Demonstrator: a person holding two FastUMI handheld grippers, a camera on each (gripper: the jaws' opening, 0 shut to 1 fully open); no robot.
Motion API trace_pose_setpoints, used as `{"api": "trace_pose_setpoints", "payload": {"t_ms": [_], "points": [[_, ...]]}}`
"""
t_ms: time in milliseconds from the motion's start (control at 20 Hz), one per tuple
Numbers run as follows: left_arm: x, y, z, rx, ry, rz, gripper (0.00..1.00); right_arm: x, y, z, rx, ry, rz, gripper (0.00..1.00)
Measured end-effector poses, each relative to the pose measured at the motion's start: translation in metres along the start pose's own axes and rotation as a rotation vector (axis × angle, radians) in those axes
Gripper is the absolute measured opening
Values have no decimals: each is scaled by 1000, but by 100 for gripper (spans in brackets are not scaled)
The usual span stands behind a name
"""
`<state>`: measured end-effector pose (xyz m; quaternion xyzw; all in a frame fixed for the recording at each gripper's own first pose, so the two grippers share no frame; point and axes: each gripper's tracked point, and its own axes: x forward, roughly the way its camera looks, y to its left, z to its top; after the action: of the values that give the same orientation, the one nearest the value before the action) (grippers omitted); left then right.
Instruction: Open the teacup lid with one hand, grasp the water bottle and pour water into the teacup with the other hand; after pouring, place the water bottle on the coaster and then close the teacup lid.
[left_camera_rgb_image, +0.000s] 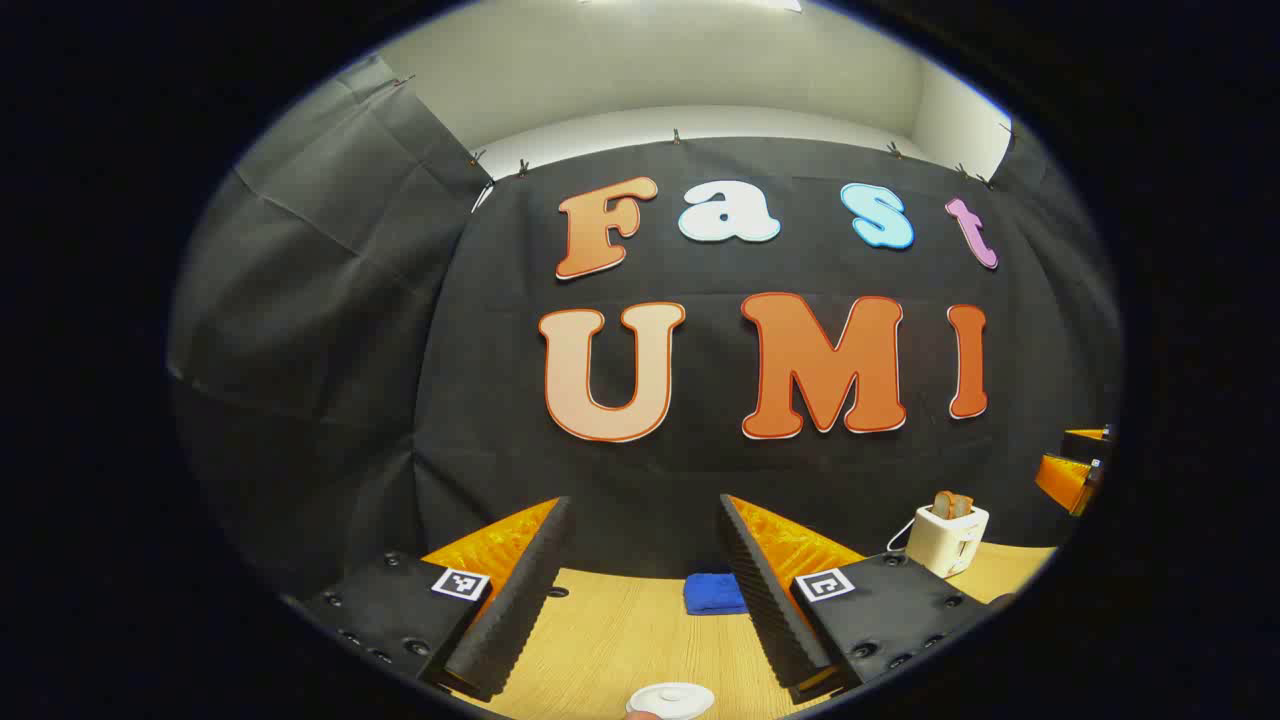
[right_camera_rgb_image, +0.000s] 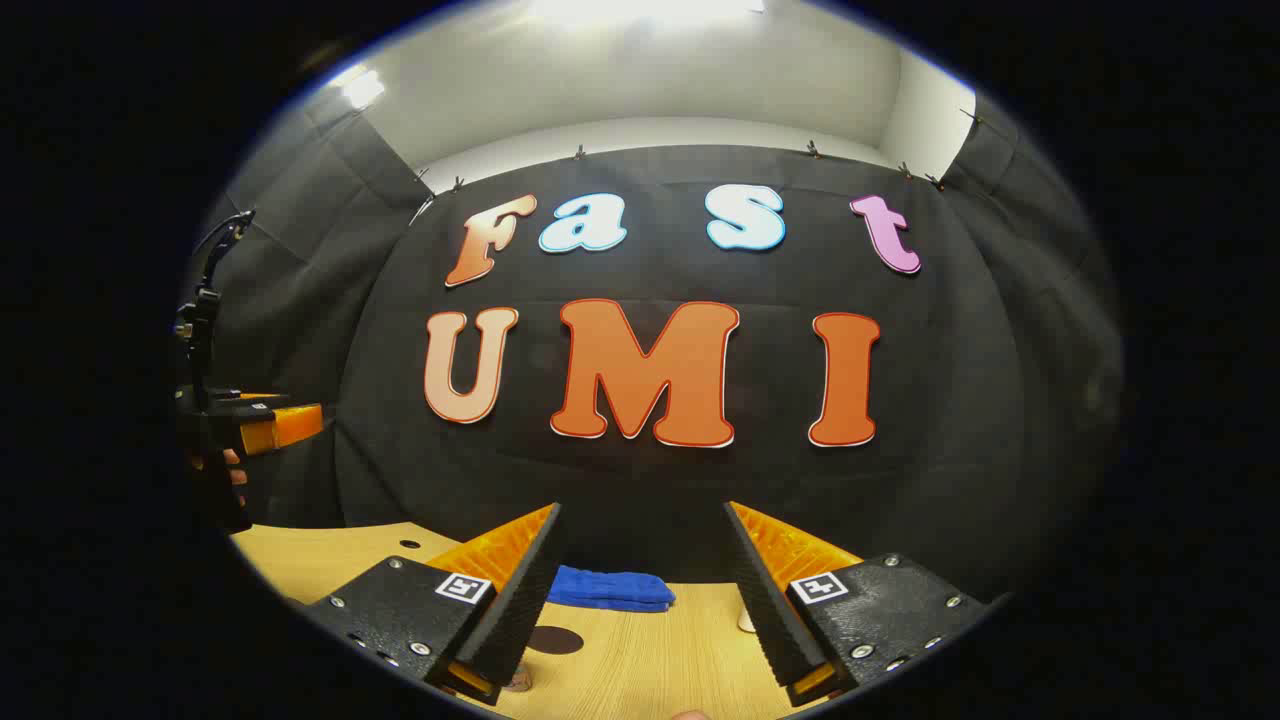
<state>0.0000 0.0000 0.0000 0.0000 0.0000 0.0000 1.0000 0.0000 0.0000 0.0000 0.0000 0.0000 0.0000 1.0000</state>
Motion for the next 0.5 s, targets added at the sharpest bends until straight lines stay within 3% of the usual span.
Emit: {"api": "trace_pose_setpoints", "payload": {"t_ms": [500], "points": [[8, 27, -23, -7, 9, 54, 96, 12, 15, -22, 10, 32, 42, 93]]}}
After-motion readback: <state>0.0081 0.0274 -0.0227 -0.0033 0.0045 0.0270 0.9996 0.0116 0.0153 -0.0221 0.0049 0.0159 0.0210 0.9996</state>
